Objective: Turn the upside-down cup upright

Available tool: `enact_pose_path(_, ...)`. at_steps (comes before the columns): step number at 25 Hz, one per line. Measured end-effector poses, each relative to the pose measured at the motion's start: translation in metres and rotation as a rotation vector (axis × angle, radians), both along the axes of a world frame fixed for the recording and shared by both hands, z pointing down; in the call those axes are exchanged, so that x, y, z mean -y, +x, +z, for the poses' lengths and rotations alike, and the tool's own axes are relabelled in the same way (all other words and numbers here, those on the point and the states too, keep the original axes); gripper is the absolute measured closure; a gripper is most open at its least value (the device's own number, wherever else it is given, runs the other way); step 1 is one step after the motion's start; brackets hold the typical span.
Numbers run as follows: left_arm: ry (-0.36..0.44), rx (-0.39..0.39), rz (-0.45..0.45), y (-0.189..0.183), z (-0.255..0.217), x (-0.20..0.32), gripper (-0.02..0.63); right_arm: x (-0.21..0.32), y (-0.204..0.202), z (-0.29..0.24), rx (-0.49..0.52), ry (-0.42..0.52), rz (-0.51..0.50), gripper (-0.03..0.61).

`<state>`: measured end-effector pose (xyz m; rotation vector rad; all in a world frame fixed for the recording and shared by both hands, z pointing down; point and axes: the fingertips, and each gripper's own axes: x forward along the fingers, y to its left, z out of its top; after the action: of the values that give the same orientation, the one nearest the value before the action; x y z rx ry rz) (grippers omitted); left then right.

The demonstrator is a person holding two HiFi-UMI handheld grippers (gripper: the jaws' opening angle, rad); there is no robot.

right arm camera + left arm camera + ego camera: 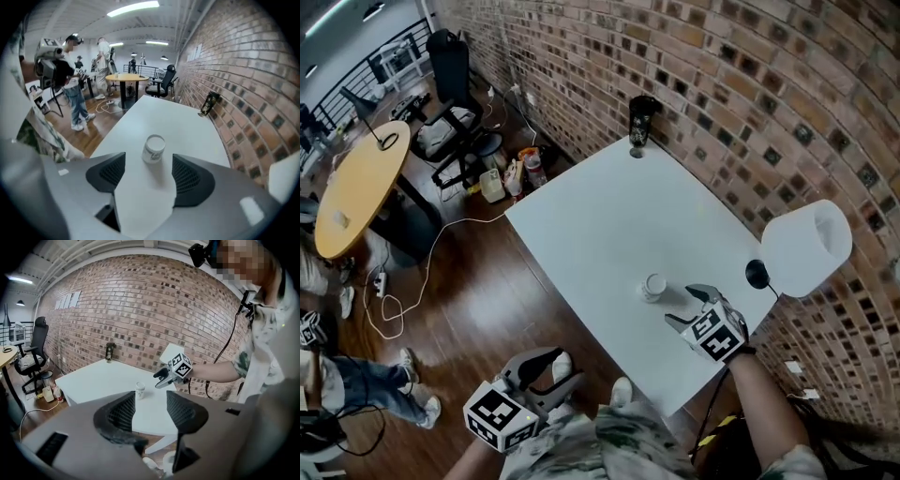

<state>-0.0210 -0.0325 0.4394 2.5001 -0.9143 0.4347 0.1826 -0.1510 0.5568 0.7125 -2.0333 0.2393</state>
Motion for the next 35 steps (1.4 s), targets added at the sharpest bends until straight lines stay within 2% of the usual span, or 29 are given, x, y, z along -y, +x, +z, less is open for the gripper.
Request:
enact_pose_path(5, -0.004, 0.013, -0.035, 0.0, -0.005, -0.029, 0.399, -0.06, 0.012, -0.005, 0.138, -0.008, 0.089, 0.27)
enact_pose_path(11, 0.072, 0.057, 0.039, -0.006, -0.014, -0.084, 0.396, -0.153, 0.005, -0.028, 0.219, 0.037, 0.185, 0.272)
enact_pose_path(15, 0.085, -0.016, 0.101, -0.014, -0.024, -0.131, 0.393, -0.227, -0.012, -0.055, 0.304, 0.048, 0.3, 0.272)
enact_pose_path(18, 0.042, -0.068, 0.128, -0.037, -0.009, -0.175, 0.393, -0.284, -0.034, -0.074, 0.326, 0.077, 0.341, 0.274)
enact_pose_path(22, -0.056, -0.073, 0.13, -0.059, 0.026, -0.218, 0.393, -0.344, -0.055, -0.085, 0.325, 0.065, 0.347, 0.275)
enact_pose_path(26, -0.043, -0.079, 0.128, -0.047, 0.013, -0.258, 0.393, -0.391, -0.06, -0.091, 0.382, 0.032, 0.319, 0.276)
enact_pose_path(31, 0.013, -0.089, 0.109, -0.013, -0.012, -0.302, 0.393, -0.432, -0.054, -0.12, 0.421, 0.105, 0.23, 0.275)
enact_pose_path(35, 0.036, -0.086, 0.098, 0.043, -0.024, -0.353, 0.393, -0.486, -0.017, -0.142, 0.434, 0.129, 0.176, 0.275)
